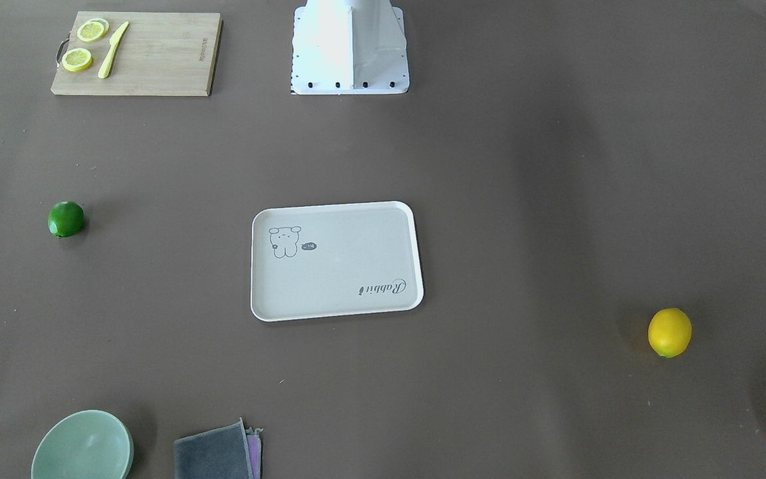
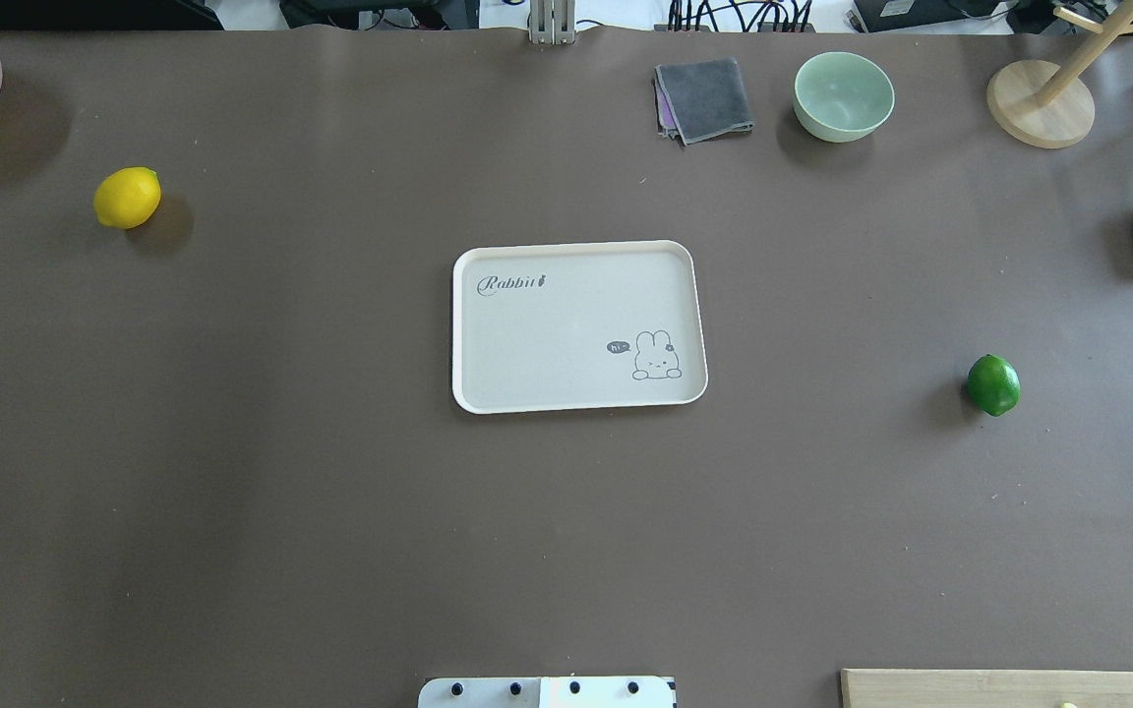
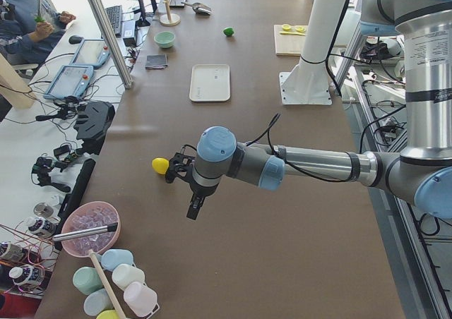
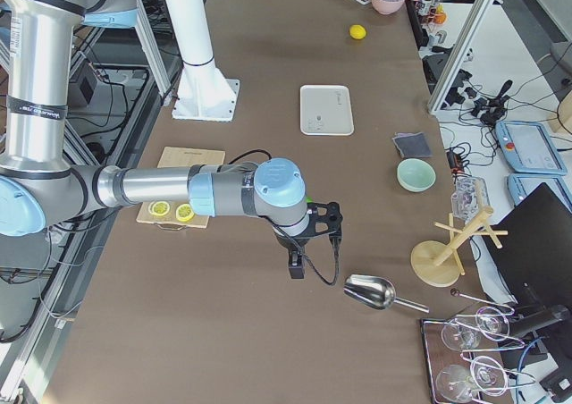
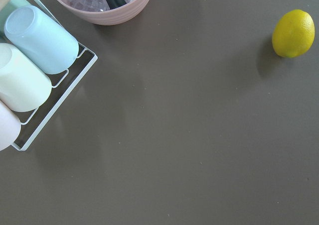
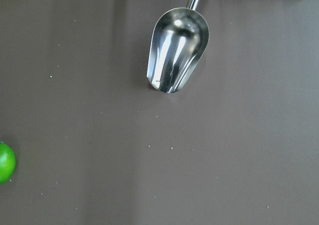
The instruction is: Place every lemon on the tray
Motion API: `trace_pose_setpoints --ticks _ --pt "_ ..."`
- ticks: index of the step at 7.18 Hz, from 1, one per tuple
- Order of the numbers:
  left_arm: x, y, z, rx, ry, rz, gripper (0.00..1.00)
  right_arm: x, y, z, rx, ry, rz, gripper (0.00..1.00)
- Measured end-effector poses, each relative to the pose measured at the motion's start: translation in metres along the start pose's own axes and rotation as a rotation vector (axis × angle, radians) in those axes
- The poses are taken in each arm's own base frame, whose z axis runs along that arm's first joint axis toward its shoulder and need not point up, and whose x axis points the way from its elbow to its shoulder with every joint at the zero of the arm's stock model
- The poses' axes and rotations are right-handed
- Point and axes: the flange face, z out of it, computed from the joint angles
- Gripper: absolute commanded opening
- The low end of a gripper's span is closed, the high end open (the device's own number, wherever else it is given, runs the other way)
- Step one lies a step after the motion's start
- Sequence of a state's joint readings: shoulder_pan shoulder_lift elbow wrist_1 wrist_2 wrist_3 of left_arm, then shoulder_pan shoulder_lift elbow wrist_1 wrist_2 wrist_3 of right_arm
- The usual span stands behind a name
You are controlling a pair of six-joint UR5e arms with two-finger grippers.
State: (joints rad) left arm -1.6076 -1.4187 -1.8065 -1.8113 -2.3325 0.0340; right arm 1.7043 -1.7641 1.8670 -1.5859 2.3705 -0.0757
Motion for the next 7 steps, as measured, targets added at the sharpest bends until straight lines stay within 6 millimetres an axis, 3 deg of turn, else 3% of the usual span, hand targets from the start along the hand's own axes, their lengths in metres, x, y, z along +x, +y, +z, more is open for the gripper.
trace_pose_setpoints --ticks 7 --pt "0.006 0.005 -0.005 0.002 0.002 -0.004 0.97 0.008 0.008 0.012 -0.024 -0.004 0.000 1.00"
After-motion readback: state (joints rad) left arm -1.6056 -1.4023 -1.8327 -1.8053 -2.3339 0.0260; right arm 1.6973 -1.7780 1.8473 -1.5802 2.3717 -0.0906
